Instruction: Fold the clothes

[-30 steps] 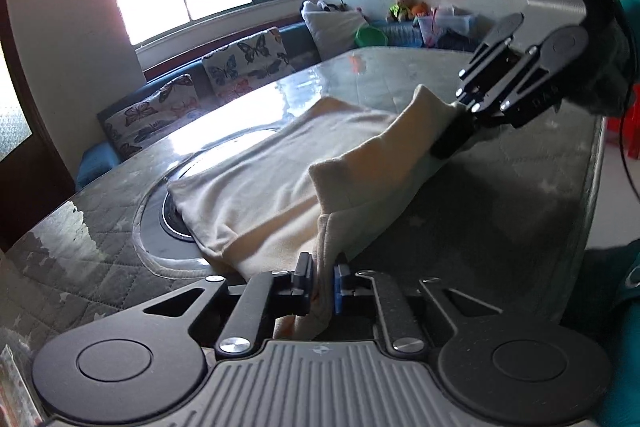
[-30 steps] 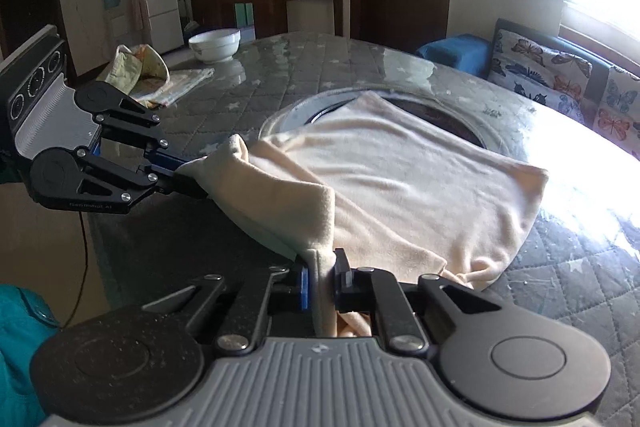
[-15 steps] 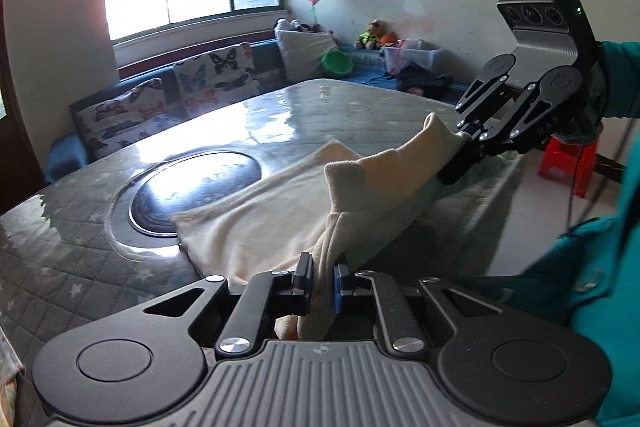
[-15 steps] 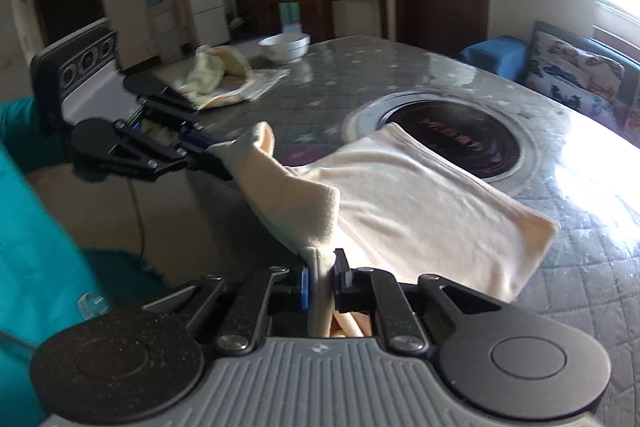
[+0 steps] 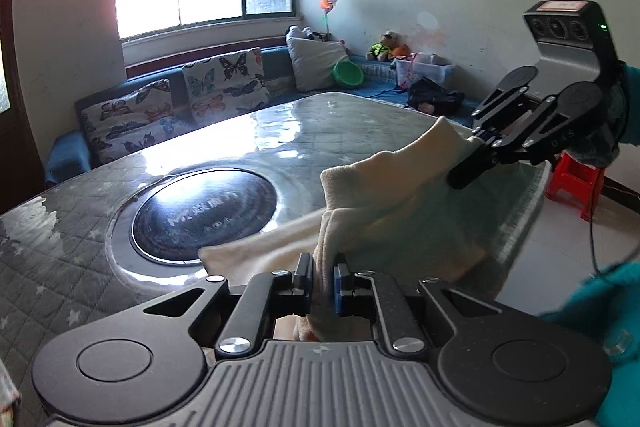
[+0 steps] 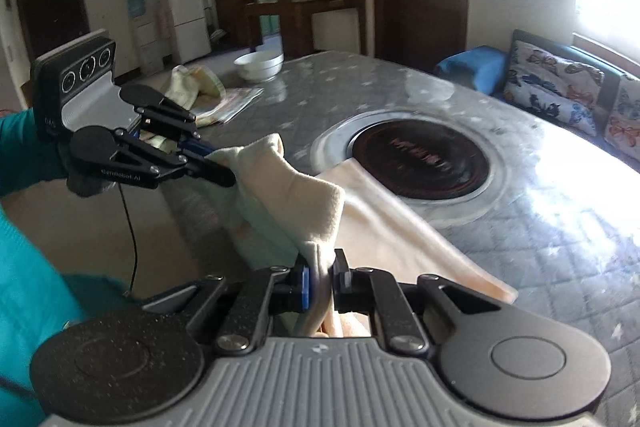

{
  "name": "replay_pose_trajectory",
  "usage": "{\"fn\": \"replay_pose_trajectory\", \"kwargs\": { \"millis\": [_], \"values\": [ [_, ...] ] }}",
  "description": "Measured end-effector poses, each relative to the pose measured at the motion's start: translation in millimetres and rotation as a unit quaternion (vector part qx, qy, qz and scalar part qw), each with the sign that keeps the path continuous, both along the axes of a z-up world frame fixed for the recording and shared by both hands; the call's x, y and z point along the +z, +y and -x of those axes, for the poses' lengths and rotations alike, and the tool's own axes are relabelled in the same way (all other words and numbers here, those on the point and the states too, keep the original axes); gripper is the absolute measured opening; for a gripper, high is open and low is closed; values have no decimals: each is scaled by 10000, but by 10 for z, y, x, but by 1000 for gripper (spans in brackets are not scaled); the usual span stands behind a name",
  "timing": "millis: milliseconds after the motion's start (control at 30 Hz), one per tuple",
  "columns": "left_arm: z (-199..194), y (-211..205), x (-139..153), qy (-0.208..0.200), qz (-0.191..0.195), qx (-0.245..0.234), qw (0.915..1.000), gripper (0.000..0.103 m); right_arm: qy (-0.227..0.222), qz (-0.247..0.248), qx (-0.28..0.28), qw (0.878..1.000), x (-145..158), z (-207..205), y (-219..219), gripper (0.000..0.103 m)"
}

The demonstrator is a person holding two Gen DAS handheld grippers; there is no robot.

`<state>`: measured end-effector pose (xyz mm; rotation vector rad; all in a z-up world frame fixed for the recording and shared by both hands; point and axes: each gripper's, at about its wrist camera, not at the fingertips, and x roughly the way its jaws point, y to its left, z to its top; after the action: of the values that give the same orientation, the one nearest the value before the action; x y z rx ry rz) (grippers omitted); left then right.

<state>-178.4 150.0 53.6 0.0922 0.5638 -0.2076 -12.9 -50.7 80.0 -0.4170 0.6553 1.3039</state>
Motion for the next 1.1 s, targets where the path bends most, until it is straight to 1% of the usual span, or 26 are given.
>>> {"fn": "replay_pose_trajectory", "kwargs": {
  "millis": [100, 200, 300, 400, 500, 567, 633, 700, 767, 800, 867, 900, 933, 967, 1000, 1033, 1100],
  "values": [
    [-321, 127, -57, 119, 76, 72, 9999, 11, 5, -1, -168, 9999, -24, -214, 93, 9],
    [-620, 213, -149, 283, 141, 145, 9994, 11, 103, 36, -484, 9988, -129, -527, 218, 8],
    [-907, 293, -295, 459, 204, 247, 9984, 11, 210, 21, -720, 9972, -275, -752, 300, 8],
    [-1107, 332, -445, 610, 266, 358, 9971, 11, 255, 22, -926, 9954, -462, -897, 347, 8],
    [-1216, 367, -533, 701, 328, 432, 9961, 11, 336, 31, -1117, 9932, -612, -993, 377, 8],
    [-1240, 383, -508, 684, 328, 436, 9962, 11, 417, 58, -1220, 9916, -701, -1052, 384, 8],
    [-1262, 399, -480, 664, 328, 438, 9963, 10, 352, -62, -1284, 9911, -681, -1042, 373, 8],
    [-1270, 405, -419, 556, 250, 426, 9972, 10, 248, -116, -1394, 9899, -687, -1055, 387, 8],
    [-1331, 434, -454, 583, 237, 535, 9966, 10, 134, -112, -1537, 9880, -722, -1084, 421, 8],
    [-1362, 449, -475, 601, 232, 593, 9962, 12, 135, -42, -1621, 9867, -786, -1104, 448, 10],
    [-1414, 494, -518, 636, 262, 790, 9945, 21, 128, 87, -1780, 9839, -909, -1139, 499, 15],
    [-1432, 527, -540, 654, 301, 937, 9930, 27, 95, 97, -1836, 9829, -944, -1135, 503, 23],
    [-1431, 564, -547, 641, 308, 1074, 9917, 28, 88, 69, -1896, 9818, -954, -1133, 486, 27],
    [-1429, 616, -545, 617, 327, 1206, 9902, 28, 82, 42, -1956, 9806, -964, -1131, 470, 27],
    [-1404, 676, -536, 609, 353, 1368, 9881, 29, 68, 10, -2015, 9795, -968, -1128, 448, 29],
    [-1378, 735, -526, 603, 379, 1534, 9856, 35, 35, -35, -2072, 9783, -949, -1120, 403, 33],
    [-1285, 832, -473, 529, 465, 1838, 9804, 36, 9, -96, -2194, 9756, -907, -1093, 291, 35]
  ]
}}
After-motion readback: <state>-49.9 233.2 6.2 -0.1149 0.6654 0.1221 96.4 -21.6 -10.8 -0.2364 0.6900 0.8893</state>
